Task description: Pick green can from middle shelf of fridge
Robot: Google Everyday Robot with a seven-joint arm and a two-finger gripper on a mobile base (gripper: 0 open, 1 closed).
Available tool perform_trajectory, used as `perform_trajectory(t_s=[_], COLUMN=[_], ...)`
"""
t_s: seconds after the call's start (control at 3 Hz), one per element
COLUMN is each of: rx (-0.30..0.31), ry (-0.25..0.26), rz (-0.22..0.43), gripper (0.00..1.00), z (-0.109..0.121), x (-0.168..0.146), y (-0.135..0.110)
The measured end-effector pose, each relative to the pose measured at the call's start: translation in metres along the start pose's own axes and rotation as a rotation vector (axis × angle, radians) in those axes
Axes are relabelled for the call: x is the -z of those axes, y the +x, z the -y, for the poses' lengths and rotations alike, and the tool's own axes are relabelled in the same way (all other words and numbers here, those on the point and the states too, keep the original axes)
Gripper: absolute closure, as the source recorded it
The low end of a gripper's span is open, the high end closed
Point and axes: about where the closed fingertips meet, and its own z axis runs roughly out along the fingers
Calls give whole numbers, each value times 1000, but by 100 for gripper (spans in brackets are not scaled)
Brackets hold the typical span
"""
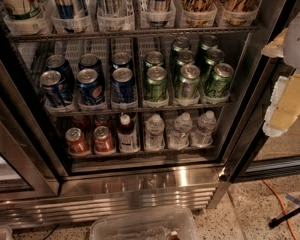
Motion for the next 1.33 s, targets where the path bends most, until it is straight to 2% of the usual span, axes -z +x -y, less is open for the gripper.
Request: perform_trajectory(t_s=[0.33,0.67,1.0,1.33], rx=[0,-8,-12,-20], ry=[0,13,17,23], rz=[0,-23,-49,-74], gripper=[0,0,0,0], z=[0,-2,-9,-20], x=[0,-14,-50,-100], y=[0,-2,-4,-7])
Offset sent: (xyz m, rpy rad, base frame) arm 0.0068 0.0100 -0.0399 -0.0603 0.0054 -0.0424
